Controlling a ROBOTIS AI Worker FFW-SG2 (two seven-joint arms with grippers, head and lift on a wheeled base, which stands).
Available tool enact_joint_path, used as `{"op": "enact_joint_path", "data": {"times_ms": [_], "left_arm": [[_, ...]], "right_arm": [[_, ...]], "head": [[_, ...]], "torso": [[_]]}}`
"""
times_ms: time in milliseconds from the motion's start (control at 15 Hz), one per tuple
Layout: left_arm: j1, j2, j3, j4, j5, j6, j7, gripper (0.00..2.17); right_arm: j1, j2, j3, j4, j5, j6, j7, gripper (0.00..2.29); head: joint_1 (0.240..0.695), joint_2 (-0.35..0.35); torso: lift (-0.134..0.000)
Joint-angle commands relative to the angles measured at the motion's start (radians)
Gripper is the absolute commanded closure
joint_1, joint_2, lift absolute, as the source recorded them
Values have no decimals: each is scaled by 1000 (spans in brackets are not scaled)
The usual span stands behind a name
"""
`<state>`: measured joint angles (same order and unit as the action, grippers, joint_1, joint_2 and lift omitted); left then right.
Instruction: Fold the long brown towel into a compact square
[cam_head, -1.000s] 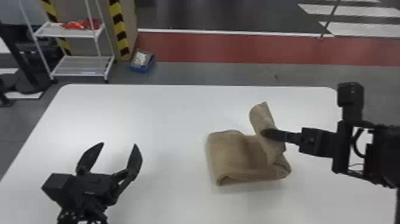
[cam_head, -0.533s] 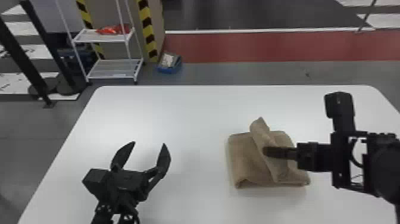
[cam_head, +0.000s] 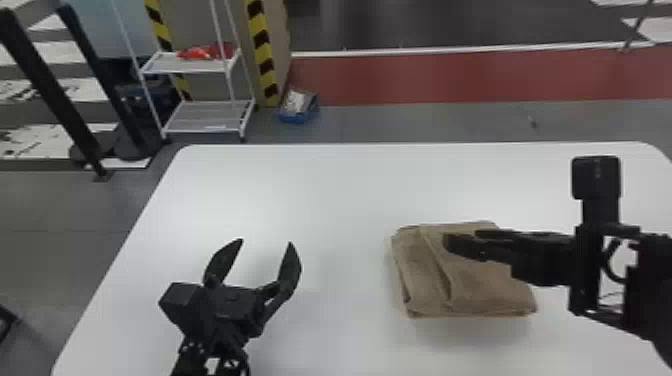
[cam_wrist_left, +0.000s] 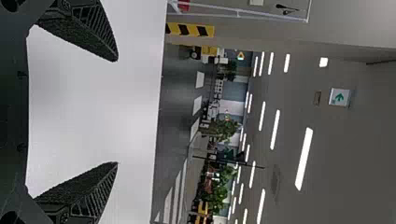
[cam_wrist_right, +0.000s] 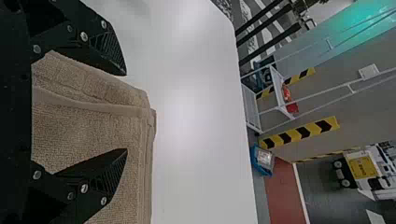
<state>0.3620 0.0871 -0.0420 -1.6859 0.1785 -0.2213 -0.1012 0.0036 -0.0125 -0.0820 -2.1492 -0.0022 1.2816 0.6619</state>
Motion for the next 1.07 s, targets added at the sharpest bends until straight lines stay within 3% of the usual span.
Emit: {"op": "enact_joint_path", "data": {"times_ms": [0,200,267,600,800,1000], "left_arm": [[0,0,-1,2,1,-3,0,83],[0,0,-6,2,1,-3,-2,83],[0,-1,-6,2,1,0,-2,83],[-1,0,-7,0,1,-3,-2,87],[-1,0,-6,-5,1,0,-3,87],[-6,-1,-9,-3,1,0,-3,87]], "right_arm": [[-16,0,1,38,30,-6,-2,390],[-40,-1,59,106,91,-3,13,1494],[-42,-1,90,126,116,-6,15,1720],[-37,-1,229,183,182,-37,28,1747],[-31,-1,223,181,179,-64,53,1747],[-19,-12,188,180,154,-67,148,1750]], "head": [[695,88],[695,78],[695,81],[695,129],[695,158],[695,166]], "torso": [[-123],[-123],[-123],[-123],[-123],[-123]]}}
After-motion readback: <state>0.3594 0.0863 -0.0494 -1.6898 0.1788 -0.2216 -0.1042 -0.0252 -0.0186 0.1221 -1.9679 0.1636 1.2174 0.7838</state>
